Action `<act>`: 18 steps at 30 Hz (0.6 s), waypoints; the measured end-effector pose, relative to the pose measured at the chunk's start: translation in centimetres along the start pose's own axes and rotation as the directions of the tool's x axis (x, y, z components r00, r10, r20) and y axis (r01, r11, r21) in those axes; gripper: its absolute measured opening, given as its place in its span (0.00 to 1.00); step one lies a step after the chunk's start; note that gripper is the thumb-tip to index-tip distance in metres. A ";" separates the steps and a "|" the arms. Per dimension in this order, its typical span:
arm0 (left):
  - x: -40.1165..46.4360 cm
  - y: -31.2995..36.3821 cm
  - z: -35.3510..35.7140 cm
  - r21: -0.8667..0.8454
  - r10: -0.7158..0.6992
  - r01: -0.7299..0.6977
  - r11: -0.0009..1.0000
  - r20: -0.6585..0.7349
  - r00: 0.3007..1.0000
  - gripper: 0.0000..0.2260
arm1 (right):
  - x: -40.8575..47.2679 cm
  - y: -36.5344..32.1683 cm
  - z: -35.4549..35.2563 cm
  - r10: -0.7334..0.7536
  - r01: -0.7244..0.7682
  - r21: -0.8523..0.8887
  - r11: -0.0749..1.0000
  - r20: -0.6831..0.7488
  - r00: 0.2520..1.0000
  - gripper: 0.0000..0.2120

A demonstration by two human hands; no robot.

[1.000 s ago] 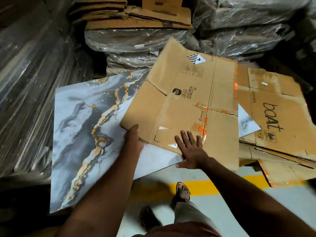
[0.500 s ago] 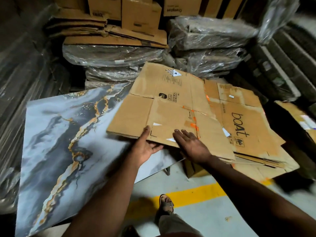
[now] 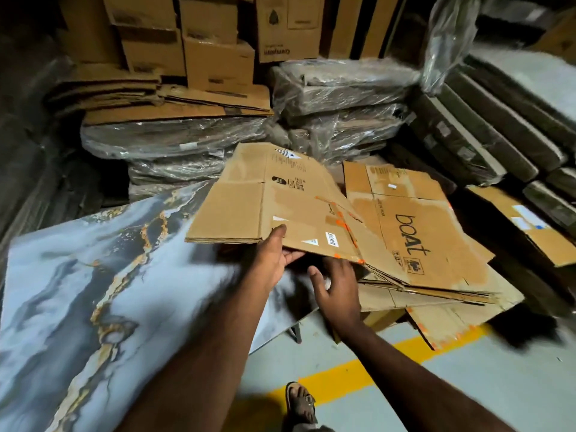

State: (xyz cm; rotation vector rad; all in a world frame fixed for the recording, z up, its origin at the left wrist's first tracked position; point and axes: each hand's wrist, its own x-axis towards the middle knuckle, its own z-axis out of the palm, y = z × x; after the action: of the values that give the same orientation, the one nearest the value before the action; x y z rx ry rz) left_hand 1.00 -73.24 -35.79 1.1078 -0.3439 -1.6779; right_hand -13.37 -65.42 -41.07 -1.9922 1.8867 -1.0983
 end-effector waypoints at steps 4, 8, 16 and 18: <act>0.2 -0.1 1.1 -0.036 0.003 -0.003 0.999 -0.005 1.000 0.15 | 1.4 0.1 0.0 0.405 -0.368 0.340 0.865 -0.043 0.913 0.40; 0.0 0.0 0.9 -0.055 -0.037 0.037 0.998 -0.009 0.999 0.14 | 4.4 1.0 -1.8 0.812 -0.631 0.760 0.157 0.265 0.520 0.32; -0.1 -0.1 0.4 -0.045 -0.055 0.055 0.997 -0.013 0.998 0.15 | 6.0 2.7 -3.9 0.674 -0.360 0.822 -0.440 0.568 0.473 0.21; 0.1 0.9 -0.7 -0.069 -0.037 0.038 0.997 0.020 0.999 0.14 | 6.1 3.5 -5.2 0.619 -0.406 0.784 -0.470 0.621 0.481 0.14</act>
State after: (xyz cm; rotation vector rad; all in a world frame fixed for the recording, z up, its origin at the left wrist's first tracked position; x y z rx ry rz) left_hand 2.07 -73.47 -35.57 1.0536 -0.2756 -1.7211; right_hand -19.82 -69.82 -37.20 0.1622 0.9349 -1.4406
